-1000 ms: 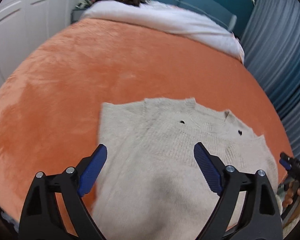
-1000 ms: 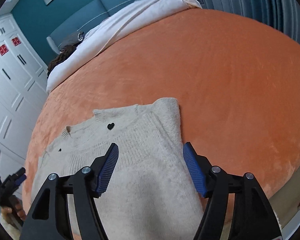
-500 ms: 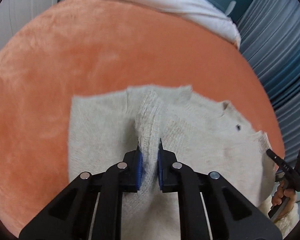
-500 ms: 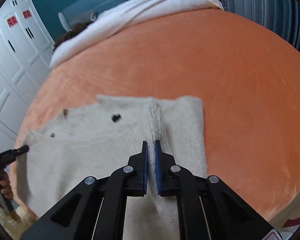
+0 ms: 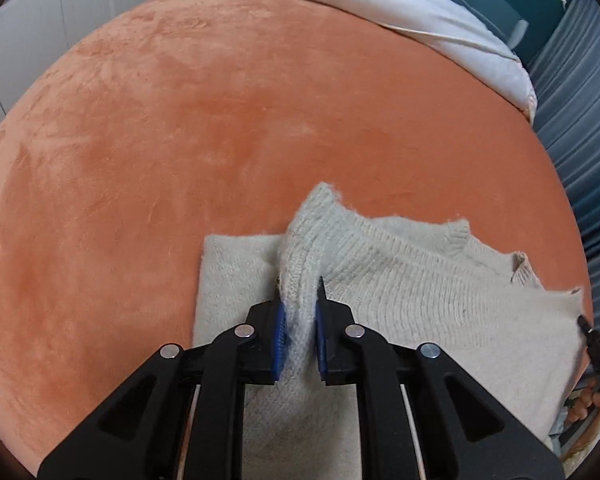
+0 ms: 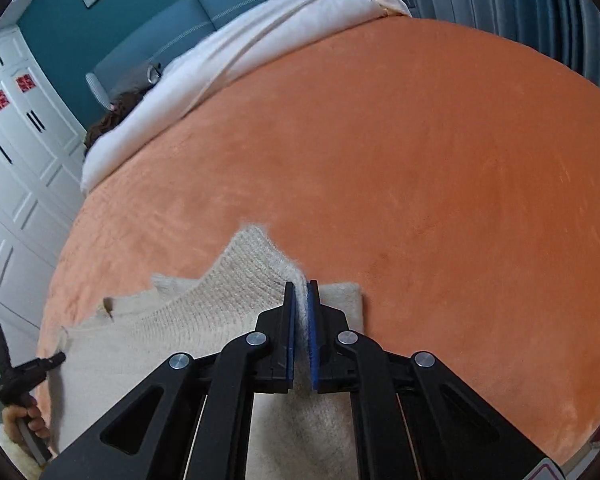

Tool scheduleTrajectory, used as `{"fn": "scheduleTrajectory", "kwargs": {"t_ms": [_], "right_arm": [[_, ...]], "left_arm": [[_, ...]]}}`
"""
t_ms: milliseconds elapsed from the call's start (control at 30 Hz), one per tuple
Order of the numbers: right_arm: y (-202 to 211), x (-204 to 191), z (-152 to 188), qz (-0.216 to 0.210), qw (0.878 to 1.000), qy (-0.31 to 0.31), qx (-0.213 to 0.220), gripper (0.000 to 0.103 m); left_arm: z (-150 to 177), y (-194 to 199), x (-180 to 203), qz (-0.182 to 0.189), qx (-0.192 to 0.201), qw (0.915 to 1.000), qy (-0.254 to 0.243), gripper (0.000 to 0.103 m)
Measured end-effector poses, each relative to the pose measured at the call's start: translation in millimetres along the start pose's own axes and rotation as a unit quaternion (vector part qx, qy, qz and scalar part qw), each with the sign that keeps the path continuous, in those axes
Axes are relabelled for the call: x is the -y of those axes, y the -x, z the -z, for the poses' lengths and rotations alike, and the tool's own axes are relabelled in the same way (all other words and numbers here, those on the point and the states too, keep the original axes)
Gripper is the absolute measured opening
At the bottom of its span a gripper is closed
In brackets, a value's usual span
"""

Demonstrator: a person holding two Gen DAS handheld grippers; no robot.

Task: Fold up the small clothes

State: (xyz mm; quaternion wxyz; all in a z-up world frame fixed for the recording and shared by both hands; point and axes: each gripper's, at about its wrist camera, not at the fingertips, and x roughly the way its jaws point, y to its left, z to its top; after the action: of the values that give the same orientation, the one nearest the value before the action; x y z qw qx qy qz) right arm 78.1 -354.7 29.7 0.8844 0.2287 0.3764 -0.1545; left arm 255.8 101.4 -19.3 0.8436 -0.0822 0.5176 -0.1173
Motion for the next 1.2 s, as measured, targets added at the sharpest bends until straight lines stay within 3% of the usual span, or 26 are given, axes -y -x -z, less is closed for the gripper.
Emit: {"fn": "scheduleTrajectory", "kwargs": {"t_ms": [67,133,233,300,333,367,433,467,533,667,733,800,867,967,1000,1067,1133,1200], "right_arm": [[12,-3,-4,-0.013,1.000,0.007,0.023,0.005],[-12,7,-4,0.014,1.000,0.006,-0.004,0.005],[-54,17,4,0.029,0.997,-0.011,-0.071,0.005],[-46,7,9,0.033,0.998,-0.004,-0.059,0.008],[-37,1,9,0.040,0.998,0.000,-0.048,0.012],[-25,-5,11,0.056,0.998,0.008,-0.030,0.014],[11,-26,22,0.077,0.996,0.039,0.027,0.020],[22,-35,27,0.066,0.996,0.048,0.037,0.020],[39,-62,48,0.009,0.997,0.068,0.019,0.019],[31,-146,119,-0.124,0.982,0.120,-0.079,0.015],[21,-174,148,-0.149,0.971,0.149,-0.111,0.015],[7,-188,167,-0.139,0.966,0.176,-0.133,0.014],[5,-175,167,-0.120,0.968,0.180,-0.128,0.003],[21,-108,141,-0.069,0.985,0.115,-0.106,0.001],[27,-82,134,-0.045,0.990,0.092,-0.098,0.002],[38,-31,122,0.044,0.994,0.054,-0.081,0.000],[55,16,113,0.057,0.996,-0.002,-0.068,0.000],[69,24,105,0.097,0.993,-0.023,-0.056,0.012]], "left_arm": [[0,8,4,-0.005,0.013,0.9998,-0.017,0.012],[-6,2,4,-0.011,0.014,0.9996,-0.023,0.013],[-13,-27,-5,-0.017,-0.021,0.9996,-0.002,0.015],[-13,-26,-4,-0.020,-0.011,0.9997,0.006,0.020],[-12,-19,-2,-0.022,-0.001,0.9997,0.005,0.031],[-11,-9,2,-0.038,0.010,0.9992,0.004,0.052],[-4,20,10,-0.087,0.047,0.9951,0.005,0.071],[2,36,16,-0.082,0.066,0.9945,0.004,0.072],[22,66,34,-0.025,0.082,0.9964,0.002,0.072],[78,79,91,0.057,0.051,0.9965,-0.035,0.074],[100,67,114,0.058,0.029,0.9955,-0.069,0.074],[119,49,124,0.022,0.009,0.9953,-0.094,0.074],[127,38,114,-0.012,-0.003,0.9956,-0.093,0.074],[127,42,69,-0.035,-0.003,0.9977,-0.058,0.075],[126,45,54,-0.044,-0.001,0.9977,-0.051,0.074],[127,52,27,-0.064,0.000,0.9964,-0.056,0.067],[127,60,12,-0.044,0.002,0.9975,-0.054,0.065],[124,68,13,-0.048,0.003,0.9978,-0.046,0.065]]}}
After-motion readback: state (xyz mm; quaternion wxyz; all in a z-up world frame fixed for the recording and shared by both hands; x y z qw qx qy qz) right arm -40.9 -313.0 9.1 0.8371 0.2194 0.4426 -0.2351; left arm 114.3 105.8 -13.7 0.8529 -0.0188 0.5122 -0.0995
